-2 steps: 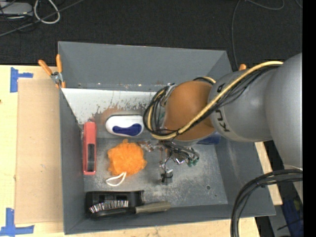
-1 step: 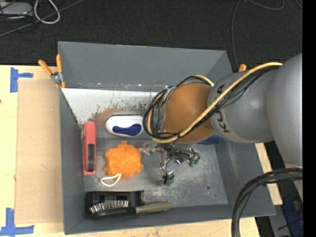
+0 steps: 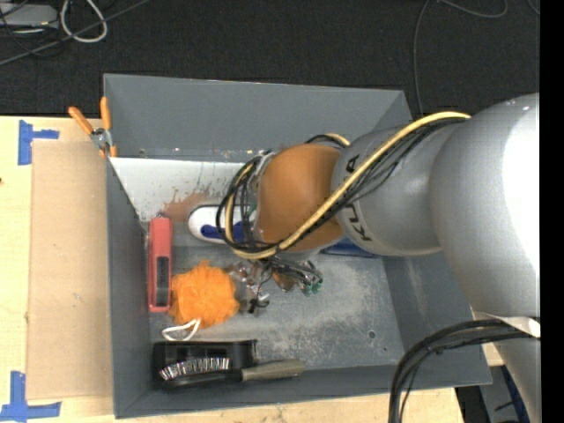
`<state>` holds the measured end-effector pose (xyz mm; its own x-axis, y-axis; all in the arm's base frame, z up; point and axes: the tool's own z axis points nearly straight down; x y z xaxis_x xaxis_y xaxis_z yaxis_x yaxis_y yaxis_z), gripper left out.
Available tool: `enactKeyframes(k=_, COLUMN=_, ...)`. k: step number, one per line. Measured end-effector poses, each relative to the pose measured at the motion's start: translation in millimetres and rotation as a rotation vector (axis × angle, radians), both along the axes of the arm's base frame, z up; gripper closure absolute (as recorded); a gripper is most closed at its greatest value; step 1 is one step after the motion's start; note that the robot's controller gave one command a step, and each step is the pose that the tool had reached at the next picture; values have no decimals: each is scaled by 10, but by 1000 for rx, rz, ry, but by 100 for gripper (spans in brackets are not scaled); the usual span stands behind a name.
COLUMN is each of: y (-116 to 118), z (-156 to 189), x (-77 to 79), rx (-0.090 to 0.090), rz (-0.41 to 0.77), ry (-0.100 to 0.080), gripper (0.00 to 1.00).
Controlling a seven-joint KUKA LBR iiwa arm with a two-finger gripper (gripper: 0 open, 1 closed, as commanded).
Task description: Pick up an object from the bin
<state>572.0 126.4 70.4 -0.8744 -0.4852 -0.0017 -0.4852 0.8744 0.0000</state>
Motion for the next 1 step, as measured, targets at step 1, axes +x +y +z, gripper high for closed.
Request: enactKeyframes(k=1, y=-5, z=-5, x=-4, rx=0, rz=-3, ry=1, gripper=0)
